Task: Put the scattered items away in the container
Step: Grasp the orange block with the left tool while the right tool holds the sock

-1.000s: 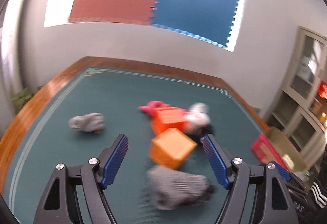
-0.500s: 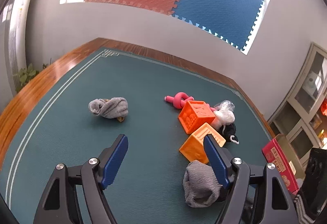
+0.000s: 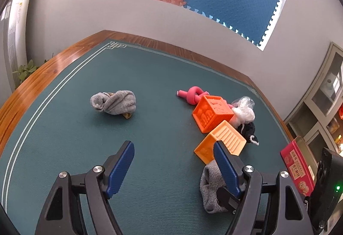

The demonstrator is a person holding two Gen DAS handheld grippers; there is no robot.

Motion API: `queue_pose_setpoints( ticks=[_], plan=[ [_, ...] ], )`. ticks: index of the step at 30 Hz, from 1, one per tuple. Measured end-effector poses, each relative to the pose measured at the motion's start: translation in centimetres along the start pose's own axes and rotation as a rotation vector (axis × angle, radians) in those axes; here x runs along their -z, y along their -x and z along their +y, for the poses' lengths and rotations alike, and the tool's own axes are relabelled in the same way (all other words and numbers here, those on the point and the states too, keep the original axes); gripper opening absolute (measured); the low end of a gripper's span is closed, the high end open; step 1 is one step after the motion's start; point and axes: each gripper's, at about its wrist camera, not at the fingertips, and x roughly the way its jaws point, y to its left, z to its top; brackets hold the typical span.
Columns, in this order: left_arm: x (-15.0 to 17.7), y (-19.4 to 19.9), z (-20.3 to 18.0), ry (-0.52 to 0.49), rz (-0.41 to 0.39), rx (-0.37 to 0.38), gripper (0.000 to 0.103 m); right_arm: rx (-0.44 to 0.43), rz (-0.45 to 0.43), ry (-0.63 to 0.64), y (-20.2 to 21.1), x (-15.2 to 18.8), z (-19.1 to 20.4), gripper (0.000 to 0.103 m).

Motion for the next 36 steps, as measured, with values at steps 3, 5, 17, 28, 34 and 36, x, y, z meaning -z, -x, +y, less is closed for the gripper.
queue_pose_setpoints(
  ticks=[3, 5, 17, 28, 34, 36],
  plan=[
    [0.1, -0.3, -0.5, -0.020, 0.008, -0.003, 0.078, -0.016, -0.020, 0.004, 0.8, 0.1, -0.6, 0.049],
    [0.2, -0.4, -1.0, -0.040, 0.010, -0.003, 0.078, 0.002, -0.053, -0.004, 1.9, 0.3, -1.3, 0.039],
    [0.8, -1.6, -7.3, -0.219, 0.040, 0.067, 0.084, 0.130, -0.204, -0.194, 6.2, 1.4, -8.9, 0.028],
    [1.8, -6.0, -11.7, -0.259, 0.107, -0.006, 0.085, 0.202, -0.311, -0.314, 8.1, 1.3, -12.3, 0.028],
    [1.9, -8.1, -11.6, -0.216, 0.102, -0.096, 0.085, 0.196, -0.321, -0.305, 7.9, 1.2, -12.2, 0.028],
    [1.9, -8.4, -11.7, -0.221, 0.091, -0.122, 0.083, 0.194, -0.325, -0.302, 7.8, 1.2, -12.1, 0.028]
  ],
)
